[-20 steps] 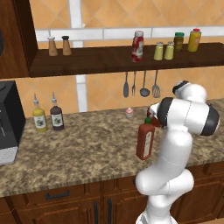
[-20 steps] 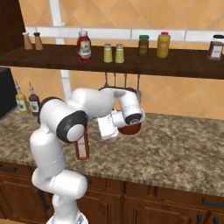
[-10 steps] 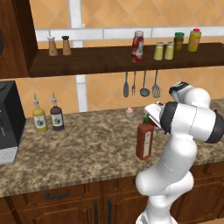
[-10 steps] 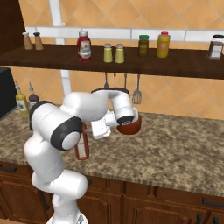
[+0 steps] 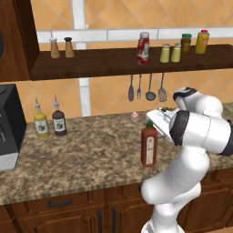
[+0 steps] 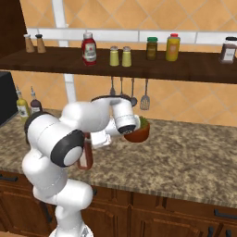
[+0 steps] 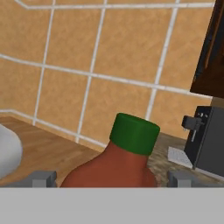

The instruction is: Put the shaker and condiment bottle from the counter next to their counterparts in the cabinet.

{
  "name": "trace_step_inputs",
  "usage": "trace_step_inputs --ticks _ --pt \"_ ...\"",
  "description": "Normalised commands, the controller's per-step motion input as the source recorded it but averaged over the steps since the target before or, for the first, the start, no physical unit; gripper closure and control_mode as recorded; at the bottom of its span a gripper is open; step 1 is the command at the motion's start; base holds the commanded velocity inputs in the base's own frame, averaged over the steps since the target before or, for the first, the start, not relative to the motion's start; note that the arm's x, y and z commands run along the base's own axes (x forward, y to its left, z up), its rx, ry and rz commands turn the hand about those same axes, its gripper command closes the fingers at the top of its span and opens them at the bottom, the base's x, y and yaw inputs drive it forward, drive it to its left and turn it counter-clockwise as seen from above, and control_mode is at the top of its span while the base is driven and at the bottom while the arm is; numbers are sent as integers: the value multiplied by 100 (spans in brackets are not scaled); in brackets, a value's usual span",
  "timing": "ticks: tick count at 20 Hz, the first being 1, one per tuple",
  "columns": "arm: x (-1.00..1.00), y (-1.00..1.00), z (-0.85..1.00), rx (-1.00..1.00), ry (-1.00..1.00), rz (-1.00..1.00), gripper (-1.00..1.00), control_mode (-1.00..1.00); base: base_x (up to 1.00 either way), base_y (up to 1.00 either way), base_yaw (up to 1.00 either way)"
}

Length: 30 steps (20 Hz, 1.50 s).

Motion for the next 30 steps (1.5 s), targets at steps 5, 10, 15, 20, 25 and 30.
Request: trace_step_inputs --ticks 5,10,15,20,25,30 --pt "-40 31 0 0 0 -4 100 -100 0 0 0" --pt "-36 32 0 0 -1 -3 100 -100 0 0 0" --pt "-17 4 2 0 0 -2 100 -100 0 0 0" --pt "-14 0 53 0 -1 -6 100 -100 0 0 0" --pt "-10 -5 100 0 -4 -20 100 -100 0 0 0" --pt "-5 -1 93 0 0 -39 100 -100 0 0 0"
